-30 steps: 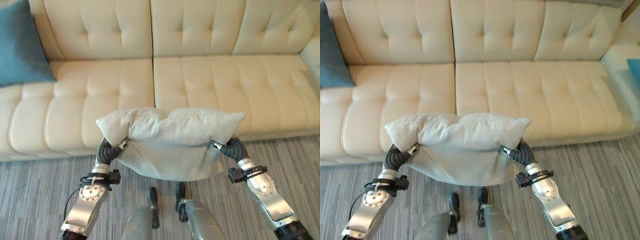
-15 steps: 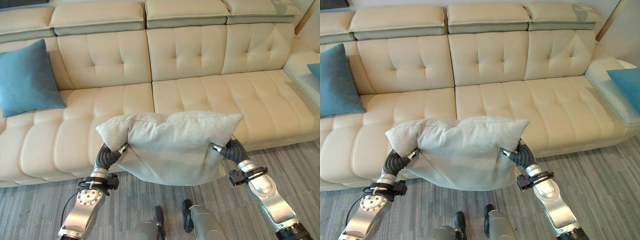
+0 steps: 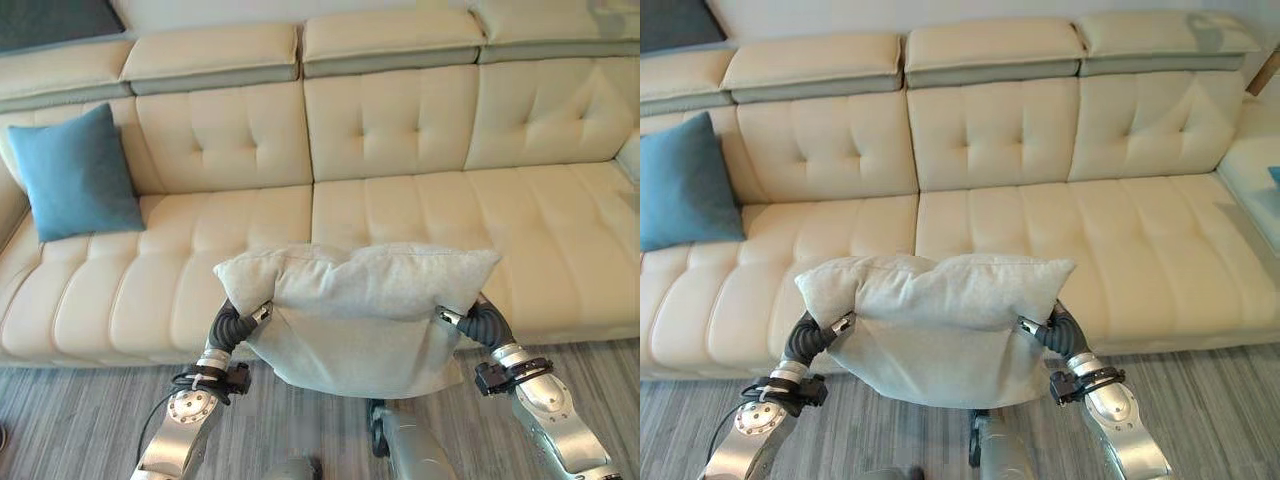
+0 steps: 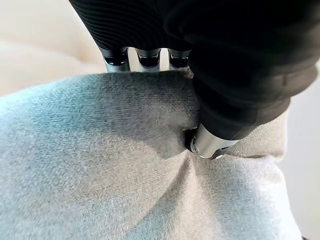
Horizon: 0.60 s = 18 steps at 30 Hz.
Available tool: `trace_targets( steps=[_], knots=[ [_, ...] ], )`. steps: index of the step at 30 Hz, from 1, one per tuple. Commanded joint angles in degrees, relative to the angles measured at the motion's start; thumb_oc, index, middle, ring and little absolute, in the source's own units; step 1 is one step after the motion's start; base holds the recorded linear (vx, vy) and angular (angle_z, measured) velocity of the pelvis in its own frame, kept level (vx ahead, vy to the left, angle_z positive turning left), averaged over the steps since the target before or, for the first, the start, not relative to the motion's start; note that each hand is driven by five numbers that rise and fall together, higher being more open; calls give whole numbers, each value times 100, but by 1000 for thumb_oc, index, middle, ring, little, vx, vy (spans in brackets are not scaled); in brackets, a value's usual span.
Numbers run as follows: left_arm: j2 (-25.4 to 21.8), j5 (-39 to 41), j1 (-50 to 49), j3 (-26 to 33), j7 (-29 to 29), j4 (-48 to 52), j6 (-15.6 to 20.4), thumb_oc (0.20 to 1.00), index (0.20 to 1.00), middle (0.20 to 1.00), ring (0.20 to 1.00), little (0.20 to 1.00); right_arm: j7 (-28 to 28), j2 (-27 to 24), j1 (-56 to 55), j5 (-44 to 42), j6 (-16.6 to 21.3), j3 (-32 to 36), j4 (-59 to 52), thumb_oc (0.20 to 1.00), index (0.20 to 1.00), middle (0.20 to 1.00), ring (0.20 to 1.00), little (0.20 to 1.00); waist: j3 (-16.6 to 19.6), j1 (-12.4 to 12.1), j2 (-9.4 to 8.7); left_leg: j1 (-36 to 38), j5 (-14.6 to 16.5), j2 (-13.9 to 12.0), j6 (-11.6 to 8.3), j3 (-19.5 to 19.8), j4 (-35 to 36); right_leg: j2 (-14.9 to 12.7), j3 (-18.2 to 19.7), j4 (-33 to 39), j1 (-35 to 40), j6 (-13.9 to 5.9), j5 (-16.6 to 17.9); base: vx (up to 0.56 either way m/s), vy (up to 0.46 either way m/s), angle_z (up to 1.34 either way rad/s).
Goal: Pick up all the scattered cushions and arrange them neatly on the sofa.
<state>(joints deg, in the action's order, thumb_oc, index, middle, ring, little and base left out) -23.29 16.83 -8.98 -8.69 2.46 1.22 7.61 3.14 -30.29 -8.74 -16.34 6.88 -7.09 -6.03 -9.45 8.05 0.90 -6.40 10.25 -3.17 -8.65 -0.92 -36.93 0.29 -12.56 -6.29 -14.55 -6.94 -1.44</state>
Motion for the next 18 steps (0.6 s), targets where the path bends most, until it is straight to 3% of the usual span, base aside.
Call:
trace_targets(
  steps=[1,2,4,6,9,11,13,18],
  knots=[
    [-77,77,306,153,-128,324,432,200,200,200,200,200,-70,54,431,-370,480,245,-446,200,200,200,200,200,235,85,-166,645,-848,102,387,-724,624,-184,436,400,216,271,445,253,-84,-23],
    [-80,58,382,120,-131,290,414,200,200,200,200,200,-111,26,455,-344,486,268,-408,200,200,200,200,200,190,25,-223,313,-603,-11,491,-856,494,-209,490,410,303,270,381,232,-61,-11],
    [-106,-4,465,111,-115,246,386,200,200,200,200,200,-165,34,543,-264,490,276,-409,200,200,200,200,200,93,-91,-376,-94,-83,-46,695,-958,908,-290,587,415,472,204,277,185,-12,3],
    [-137,-50,544,125,-81,237,371,200,200,200,200,200,-214,46,640,-189,490,265,-420,200,200,200,200,200,-16,-186,-445,-370,-93,-107,642,-806,1364,-362,682,350,573,188,199,123,41,-8],
    [-153,-101,567,207,-5,224,389,200,200,200,200,200,-305,56,781,-26,483,242,-376,200,200,200,200,200,-76,-319,-434,-499,-517,-227,478,-534,2182,-393,794,304,710,196,95,148,104,-23],
    [-138,-86,579,221,31,230,386,200,200,200,200,200,-343,68,822,71,447,216,-355,200,200,200,200,200,-108,-387,-419,-565,-638,-178,412,-358,2240,-417,872,252,770,205,61,131,153,-43],
    [-116,-44,552,248,10,244,397,200,200,200,200,200,-286,106,855,145,427,191,-340,200,200,200,200,200,-42,-387,-312,-269,-629,-149,427,-337,2746,-389,937,213,830,166,13,170,227,-17],
    [-285,-100,597,347,76,163,381,200,200,200,200,200,-252,239,1093,328,332,11,-262,200,200,200,200,200,13,-487,-311,-18,-499,105,604,-403,2781,-573,1161,102,896,57,0,120,226,-21]
  ],
)
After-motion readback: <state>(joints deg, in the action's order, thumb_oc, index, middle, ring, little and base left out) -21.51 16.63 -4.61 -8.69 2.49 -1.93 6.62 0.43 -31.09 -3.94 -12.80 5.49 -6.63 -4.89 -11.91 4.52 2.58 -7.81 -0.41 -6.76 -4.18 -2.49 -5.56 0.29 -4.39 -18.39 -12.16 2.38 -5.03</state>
